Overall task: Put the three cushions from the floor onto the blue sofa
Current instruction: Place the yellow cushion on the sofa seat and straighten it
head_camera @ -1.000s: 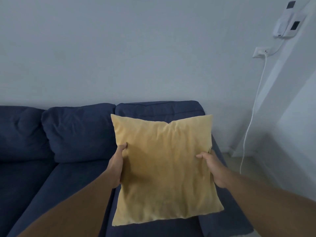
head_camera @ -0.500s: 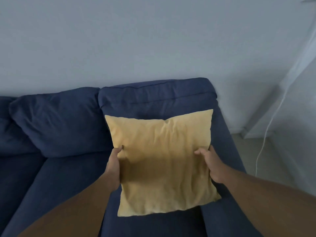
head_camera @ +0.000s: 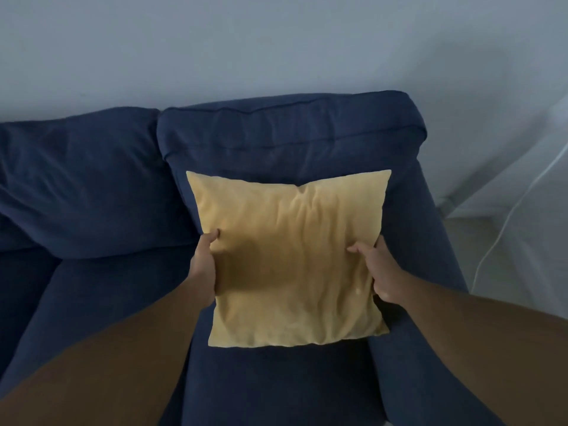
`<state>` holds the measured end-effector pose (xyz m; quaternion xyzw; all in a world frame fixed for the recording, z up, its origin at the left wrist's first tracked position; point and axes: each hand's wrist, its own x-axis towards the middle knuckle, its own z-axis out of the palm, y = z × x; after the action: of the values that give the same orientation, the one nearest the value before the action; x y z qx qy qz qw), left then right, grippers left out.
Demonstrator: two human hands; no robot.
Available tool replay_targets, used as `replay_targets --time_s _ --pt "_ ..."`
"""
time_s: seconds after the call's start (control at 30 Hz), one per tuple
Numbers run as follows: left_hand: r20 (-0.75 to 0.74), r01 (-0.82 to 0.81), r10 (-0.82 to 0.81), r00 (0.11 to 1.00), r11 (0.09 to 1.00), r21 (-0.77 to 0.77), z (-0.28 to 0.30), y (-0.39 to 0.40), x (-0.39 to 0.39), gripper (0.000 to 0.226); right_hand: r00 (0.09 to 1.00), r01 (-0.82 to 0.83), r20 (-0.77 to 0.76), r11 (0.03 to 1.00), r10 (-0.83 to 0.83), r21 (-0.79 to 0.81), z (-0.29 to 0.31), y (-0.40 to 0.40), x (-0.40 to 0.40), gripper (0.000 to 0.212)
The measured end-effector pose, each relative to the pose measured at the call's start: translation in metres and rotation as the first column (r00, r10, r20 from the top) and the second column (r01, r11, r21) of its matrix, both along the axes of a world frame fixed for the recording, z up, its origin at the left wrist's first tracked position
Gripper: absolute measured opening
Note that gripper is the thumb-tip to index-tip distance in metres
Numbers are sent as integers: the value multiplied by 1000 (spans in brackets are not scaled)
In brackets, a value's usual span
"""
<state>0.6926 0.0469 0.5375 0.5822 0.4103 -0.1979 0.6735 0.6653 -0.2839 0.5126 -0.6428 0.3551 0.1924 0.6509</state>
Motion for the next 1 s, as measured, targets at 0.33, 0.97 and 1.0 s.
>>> replay_targets --time_s 0.33,0.97,1.0 --pt "-75 81 -75 994 993 81 -41 23 32 44 997 -72 -32 997 71 -37 -54 17 20 56" --pt "243 142 -298 923 851 505 -24 37 125 31 997 51 73 982 -39 -183 -37 6 83 45" --pt "267 130 -301 915 850 511 -26 39 122 25 994 66 103 976 -45 -207 -36 5 82 37"
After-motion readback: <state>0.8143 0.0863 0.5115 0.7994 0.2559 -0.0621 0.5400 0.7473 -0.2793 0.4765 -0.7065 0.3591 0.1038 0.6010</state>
